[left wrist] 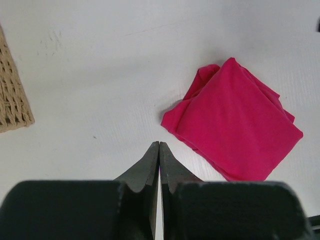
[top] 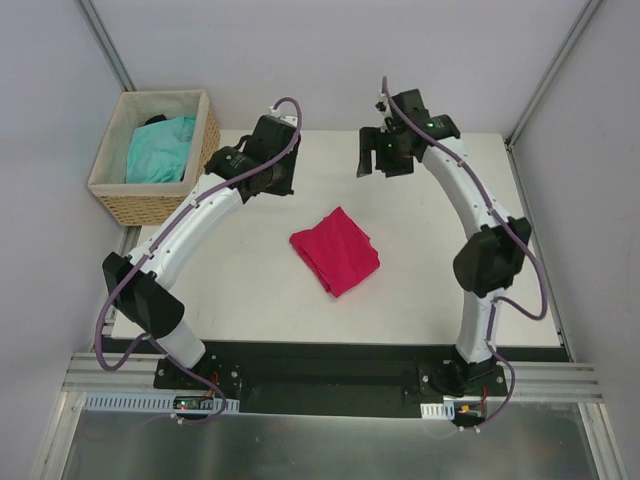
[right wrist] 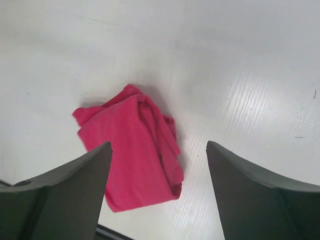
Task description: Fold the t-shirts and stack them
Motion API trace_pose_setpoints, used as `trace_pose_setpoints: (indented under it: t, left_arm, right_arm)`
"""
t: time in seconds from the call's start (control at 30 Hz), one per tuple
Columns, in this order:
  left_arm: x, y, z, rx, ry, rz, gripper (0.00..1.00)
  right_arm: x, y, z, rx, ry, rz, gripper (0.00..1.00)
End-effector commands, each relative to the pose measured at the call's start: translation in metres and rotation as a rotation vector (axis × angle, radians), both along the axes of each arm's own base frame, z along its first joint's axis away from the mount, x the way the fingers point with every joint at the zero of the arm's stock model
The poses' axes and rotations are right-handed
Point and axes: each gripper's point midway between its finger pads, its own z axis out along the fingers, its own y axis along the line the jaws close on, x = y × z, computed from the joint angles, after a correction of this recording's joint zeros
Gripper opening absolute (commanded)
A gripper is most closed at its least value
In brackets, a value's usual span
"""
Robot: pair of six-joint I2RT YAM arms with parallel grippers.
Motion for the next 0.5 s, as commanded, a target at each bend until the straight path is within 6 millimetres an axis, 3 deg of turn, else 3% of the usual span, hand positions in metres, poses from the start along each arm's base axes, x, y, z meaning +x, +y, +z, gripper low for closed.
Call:
trace_pose_setpoints:
  t: [0.0,0.03,0.1,0.17,0.2,0.3,0.37,0.47]
  left_arm:
    - [0.006,-0.021,-0.004,-0.052,-0.015,-0.109,0.0]
    - [0.004,-0.027,-0.011,-0.066,0.006,-0.143,0.0]
    - [-0.005,-0.048,-0.025,-0.125,0.068,-0.243,0.0]
    - [-0.01,-0.058,-0.038,-0.161,0.115,-0.274,0.0]
    - [-0.012,-0.061,-0.043,-0.171,0.132,-0.28,0.0]
    - [-0.019,-0.069,-0.058,-0.198,0.187,-0.324,0.0]
    - [-0.02,-0.072,-0.069,-0.196,0.212,-0.342,0.0]
    - [-0.022,-0.074,-0.093,-0.184,0.26,-0.358,0.0]
  right_arm:
    - [-0.043,0.004,0.028,0.099,0.035,0.046,0.79]
    - [-0.048,0.007,0.02,0.11,0.054,0.064,0.76]
    - [-0.06,0.02,0.024,0.184,0.073,0.129,0.73]
    - [-0.066,0.023,0.022,0.193,0.1,0.166,0.54]
    - [-0.07,0.024,0.019,0.195,0.122,0.175,0.38]
    - [-0.077,0.035,0.008,0.233,0.19,0.248,0.06]
    - [-0.077,0.041,-0.003,0.244,0.223,0.283,0.01]
    - [-0.077,0.047,-0.019,0.249,0.27,0.3,0.01]
